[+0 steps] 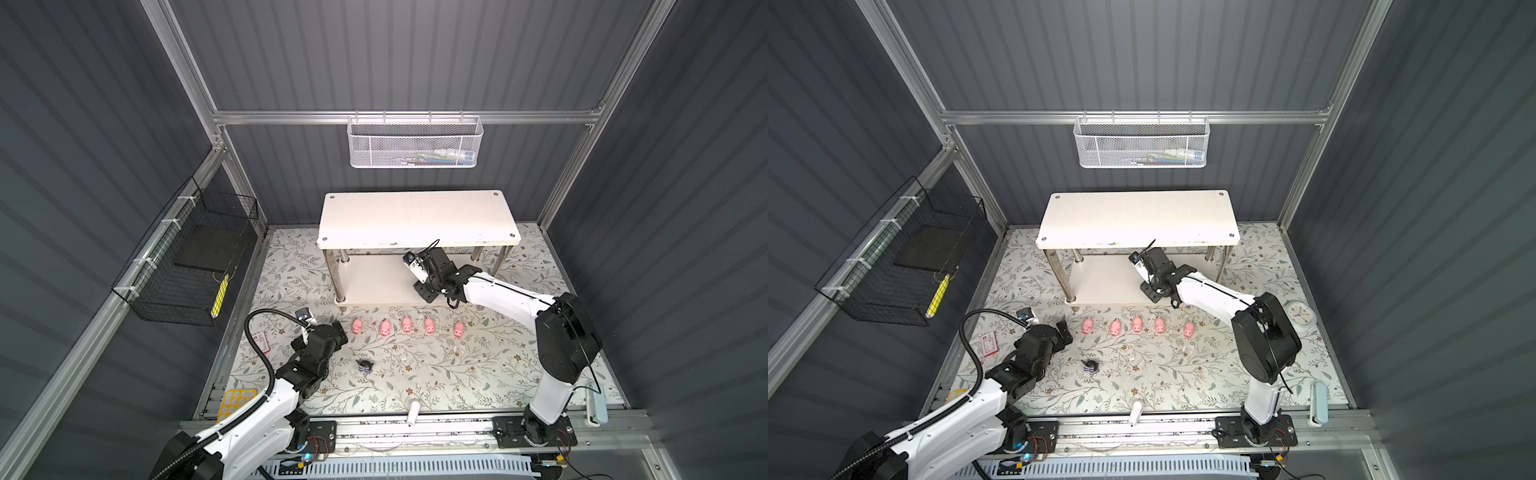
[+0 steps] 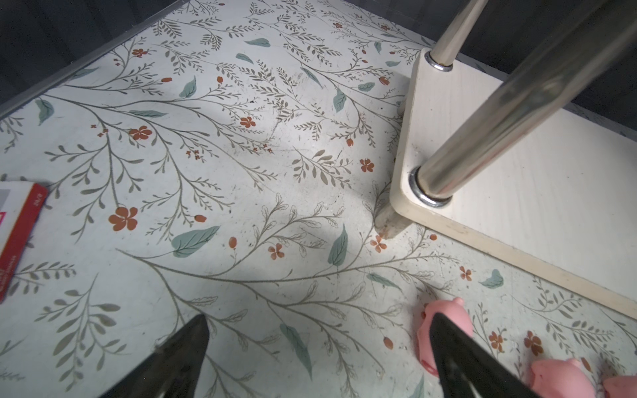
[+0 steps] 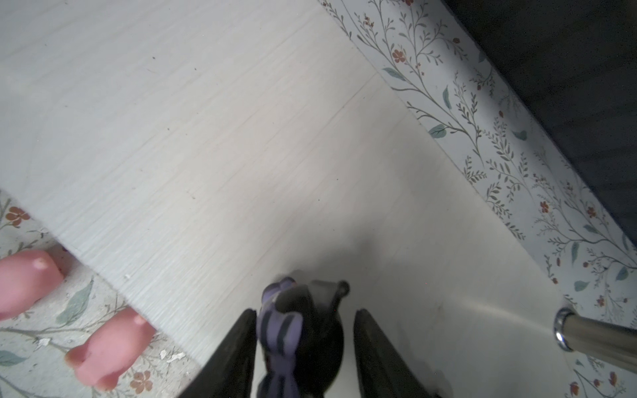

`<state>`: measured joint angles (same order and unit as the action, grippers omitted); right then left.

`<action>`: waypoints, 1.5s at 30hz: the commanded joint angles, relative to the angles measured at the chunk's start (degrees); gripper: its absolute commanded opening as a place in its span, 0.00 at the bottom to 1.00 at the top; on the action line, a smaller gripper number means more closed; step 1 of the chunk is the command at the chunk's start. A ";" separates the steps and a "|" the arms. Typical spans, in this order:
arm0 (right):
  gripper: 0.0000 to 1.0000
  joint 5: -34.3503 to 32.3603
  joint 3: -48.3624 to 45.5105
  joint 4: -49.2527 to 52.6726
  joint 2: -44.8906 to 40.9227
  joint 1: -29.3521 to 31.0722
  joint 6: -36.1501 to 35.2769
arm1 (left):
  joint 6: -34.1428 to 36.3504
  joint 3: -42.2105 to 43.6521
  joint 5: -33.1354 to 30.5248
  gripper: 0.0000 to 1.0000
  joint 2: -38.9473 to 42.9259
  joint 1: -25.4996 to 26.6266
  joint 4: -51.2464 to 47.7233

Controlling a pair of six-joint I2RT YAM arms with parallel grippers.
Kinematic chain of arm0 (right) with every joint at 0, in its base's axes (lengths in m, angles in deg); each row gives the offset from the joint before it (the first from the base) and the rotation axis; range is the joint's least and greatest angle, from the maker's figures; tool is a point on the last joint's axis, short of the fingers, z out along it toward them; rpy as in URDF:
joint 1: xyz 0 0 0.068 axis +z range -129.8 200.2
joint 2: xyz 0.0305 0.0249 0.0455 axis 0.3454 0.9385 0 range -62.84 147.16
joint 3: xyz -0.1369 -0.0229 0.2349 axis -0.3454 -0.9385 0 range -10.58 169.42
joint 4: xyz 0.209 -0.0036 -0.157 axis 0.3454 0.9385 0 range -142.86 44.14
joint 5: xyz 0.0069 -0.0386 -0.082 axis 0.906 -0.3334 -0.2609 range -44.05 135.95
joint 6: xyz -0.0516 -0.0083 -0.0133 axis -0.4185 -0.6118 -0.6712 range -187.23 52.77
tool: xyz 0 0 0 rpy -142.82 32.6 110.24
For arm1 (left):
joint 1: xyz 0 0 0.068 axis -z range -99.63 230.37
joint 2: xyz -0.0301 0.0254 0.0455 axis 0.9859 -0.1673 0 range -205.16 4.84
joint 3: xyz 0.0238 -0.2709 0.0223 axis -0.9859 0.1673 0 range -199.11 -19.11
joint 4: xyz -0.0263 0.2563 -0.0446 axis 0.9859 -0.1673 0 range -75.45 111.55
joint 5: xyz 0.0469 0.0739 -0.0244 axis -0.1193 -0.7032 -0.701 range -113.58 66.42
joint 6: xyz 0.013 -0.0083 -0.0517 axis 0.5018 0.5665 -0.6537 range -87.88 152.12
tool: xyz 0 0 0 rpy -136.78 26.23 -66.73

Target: Place and organize the plastic toys onto the shelf

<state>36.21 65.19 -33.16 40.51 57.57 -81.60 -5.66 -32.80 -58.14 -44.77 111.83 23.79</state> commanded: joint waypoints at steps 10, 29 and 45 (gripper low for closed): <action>0.55 1.54 -2.12 -1.66 -3.95 -0.52 2.04 | -0.56 0.42 -1.23 1.00 0.35 0.11 -0.50; 0.62 9.71 -15.46 -10.76 -18.90 -0.36 8.23 | -0.48 -0.70 -0.46 1.00 1.49 0.06 -2.37; 0.63 10.35 -29.84 -16.02 -37.51 0.38 16.09 | 2.85 -7.31 15.59 1.00 5.81 0.11 -13.07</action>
<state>47.01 36.95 -48.61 4.14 57.70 -67.73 -4.33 -37.13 -47.28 -40.94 111.83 16.38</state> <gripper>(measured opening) 0.628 0.997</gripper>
